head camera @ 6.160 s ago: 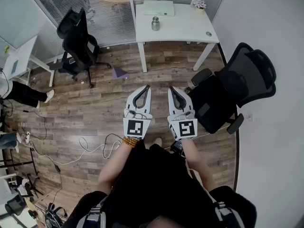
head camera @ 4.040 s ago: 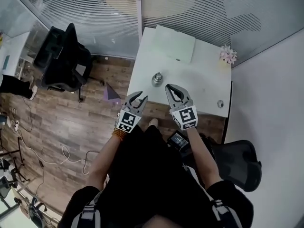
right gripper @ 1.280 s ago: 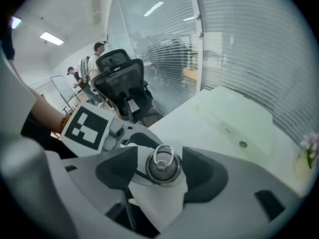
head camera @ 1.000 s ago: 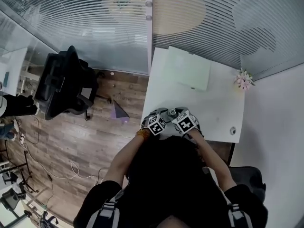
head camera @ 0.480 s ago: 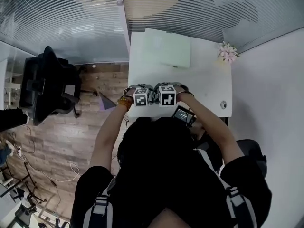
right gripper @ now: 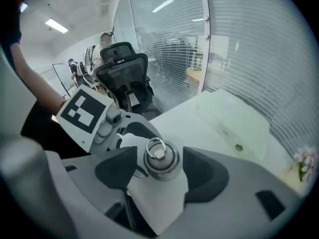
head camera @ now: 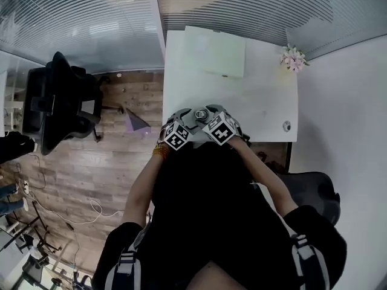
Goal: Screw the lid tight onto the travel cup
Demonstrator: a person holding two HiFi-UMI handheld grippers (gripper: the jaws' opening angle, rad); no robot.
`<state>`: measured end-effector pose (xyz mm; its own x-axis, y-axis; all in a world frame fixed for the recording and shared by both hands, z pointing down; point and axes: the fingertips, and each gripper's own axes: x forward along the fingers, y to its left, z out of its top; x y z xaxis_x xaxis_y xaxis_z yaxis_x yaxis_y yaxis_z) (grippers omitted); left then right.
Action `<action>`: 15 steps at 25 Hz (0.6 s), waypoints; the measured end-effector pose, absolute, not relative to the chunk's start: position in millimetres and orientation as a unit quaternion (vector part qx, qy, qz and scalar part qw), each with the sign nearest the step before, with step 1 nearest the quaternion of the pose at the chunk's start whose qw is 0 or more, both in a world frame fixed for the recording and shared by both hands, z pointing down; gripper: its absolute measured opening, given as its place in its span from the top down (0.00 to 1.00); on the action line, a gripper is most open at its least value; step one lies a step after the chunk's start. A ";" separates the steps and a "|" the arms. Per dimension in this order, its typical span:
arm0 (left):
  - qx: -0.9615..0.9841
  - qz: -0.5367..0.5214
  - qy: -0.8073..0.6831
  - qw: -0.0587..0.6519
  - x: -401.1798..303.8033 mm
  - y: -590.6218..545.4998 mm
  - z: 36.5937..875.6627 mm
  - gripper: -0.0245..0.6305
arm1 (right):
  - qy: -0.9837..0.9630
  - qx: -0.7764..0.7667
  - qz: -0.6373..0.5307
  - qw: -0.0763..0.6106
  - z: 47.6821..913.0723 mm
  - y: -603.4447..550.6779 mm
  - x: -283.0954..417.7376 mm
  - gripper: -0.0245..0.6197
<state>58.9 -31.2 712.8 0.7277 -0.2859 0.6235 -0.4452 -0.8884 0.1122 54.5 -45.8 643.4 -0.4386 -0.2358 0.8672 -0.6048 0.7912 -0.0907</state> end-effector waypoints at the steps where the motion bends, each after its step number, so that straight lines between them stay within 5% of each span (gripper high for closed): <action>1: 0.920 0.310 -0.207 0.125 63.1 -32.7 713.1 0.45 | -0.822 0.255 0.192 0.471 646.1 -44.0 53.8 0.52; 4: 0.918 0.326 -0.204 0.095 73.8 -34.3 718.5 0.45 | -0.820 0.249 0.158 0.490 650.3 -45.3 53.9 0.60; 15: 0.917 0.394 0.053 -0.008 67.9 -31.1 725.8 0.47 | -0.836 -0.036 0.000 0.548 653.8 -31.1 45.8 0.60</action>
